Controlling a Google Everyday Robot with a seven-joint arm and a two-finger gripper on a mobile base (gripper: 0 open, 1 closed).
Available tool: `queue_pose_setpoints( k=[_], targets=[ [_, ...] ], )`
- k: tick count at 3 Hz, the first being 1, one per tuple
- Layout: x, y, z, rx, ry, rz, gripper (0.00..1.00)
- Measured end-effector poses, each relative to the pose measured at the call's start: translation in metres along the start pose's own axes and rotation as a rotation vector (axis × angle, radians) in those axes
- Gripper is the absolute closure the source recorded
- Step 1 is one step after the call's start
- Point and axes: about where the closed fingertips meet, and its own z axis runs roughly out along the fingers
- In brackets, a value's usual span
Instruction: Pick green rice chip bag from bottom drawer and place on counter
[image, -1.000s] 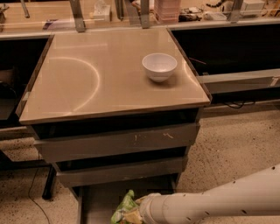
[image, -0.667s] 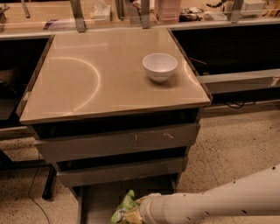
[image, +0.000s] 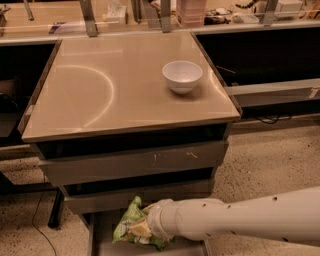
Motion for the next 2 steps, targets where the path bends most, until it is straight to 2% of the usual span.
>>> queue_pose_setpoints(
  k=[1, 2],
  targets=[
    [-0.065, 0.005, -0.02, -0.008, -0.016, -0.102, 1.0],
    [-0.113, 0.016, -0.036, -0.025, -0.019, -0.201, 1.0]
  ],
)
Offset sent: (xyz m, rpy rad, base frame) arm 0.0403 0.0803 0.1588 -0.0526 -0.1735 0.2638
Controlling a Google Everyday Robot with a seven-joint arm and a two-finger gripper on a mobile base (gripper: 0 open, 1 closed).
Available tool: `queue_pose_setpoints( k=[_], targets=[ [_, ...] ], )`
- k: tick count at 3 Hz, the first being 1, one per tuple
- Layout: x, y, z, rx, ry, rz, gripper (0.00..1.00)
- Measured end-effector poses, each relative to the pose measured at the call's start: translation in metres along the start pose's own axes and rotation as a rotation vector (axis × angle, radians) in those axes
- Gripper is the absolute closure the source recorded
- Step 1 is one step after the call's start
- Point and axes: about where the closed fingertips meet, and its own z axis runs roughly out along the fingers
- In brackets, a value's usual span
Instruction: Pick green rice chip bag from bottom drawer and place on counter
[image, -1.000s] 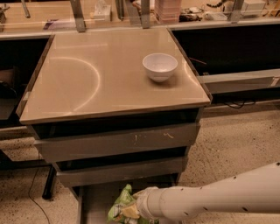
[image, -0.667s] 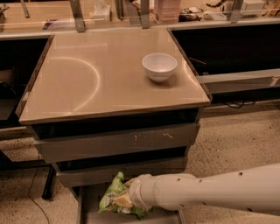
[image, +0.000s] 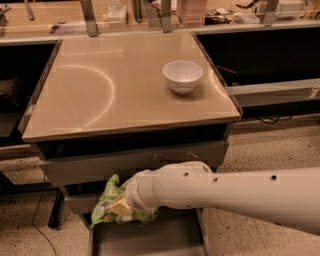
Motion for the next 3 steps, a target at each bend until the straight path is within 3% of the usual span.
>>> queue_pose_setpoints(
  k=[1, 2, 3],
  targets=[
    [0.001, 0.001, -0.001, -0.003, 0.004, 0.002, 1.0],
    [-0.001, 0.002, -0.021, 0.029, 0.017, 0.019, 1.0],
    [-0.026, -0.004, -0.061, 0.102, 0.032, -0.004, 1.0]
  ],
)
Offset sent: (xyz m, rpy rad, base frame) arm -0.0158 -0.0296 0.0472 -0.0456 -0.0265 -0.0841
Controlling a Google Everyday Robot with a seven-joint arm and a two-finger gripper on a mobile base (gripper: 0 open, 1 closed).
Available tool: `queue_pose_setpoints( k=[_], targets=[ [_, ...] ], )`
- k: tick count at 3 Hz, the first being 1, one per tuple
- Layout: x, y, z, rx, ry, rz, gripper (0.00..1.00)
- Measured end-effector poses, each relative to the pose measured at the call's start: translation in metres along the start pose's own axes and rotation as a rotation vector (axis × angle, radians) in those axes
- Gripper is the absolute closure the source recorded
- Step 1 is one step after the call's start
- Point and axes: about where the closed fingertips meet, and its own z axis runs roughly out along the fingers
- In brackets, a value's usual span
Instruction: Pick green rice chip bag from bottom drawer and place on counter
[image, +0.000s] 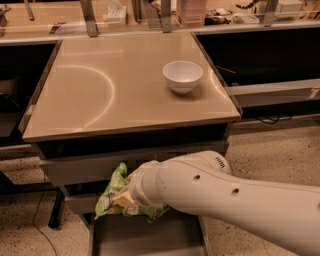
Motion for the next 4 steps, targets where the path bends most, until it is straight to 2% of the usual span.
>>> queue_pose_setpoints(
  k=[1, 3, 4],
  targets=[
    [-0.04, -0.014, -0.038, 0.065, -0.001, -0.068, 1.0],
    [-0.13, -0.049, -0.086, 0.148, -0.014, -0.222, 1.0],
    [-0.167, -0.068, -0.101, 0.183, -0.015, -0.275, 1.0]
  ],
)
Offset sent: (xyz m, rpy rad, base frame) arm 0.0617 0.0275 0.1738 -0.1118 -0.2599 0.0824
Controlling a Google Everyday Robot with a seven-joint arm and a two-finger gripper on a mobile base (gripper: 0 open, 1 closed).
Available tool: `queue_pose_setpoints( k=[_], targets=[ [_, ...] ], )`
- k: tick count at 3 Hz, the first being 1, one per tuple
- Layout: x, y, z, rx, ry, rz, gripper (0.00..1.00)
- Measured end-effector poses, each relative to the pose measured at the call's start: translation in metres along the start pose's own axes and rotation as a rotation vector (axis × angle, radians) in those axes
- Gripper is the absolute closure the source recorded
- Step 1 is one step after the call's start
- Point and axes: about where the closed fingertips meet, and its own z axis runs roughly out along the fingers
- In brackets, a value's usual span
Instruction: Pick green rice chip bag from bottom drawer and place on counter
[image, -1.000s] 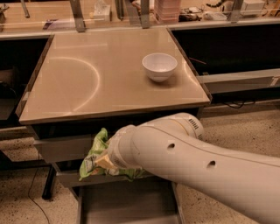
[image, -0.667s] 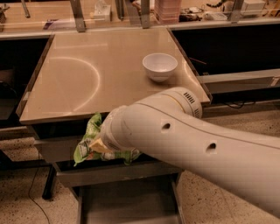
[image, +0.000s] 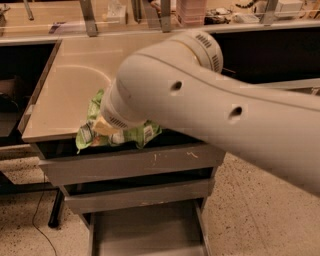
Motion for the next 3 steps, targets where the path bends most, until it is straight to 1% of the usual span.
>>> queue_pose_setpoints(
  k=[1, 2, 3],
  targets=[
    [-0.027, -0.04, -0.001, 0.026, -0.018, -0.038, 1.0],
    [-0.047, -0.077, 0.016, 0.023, -0.048, -0.065, 1.0],
    [-0.058, -0.106, 0.047, 0.0, -0.079, -0.073, 1.0]
  ],
)
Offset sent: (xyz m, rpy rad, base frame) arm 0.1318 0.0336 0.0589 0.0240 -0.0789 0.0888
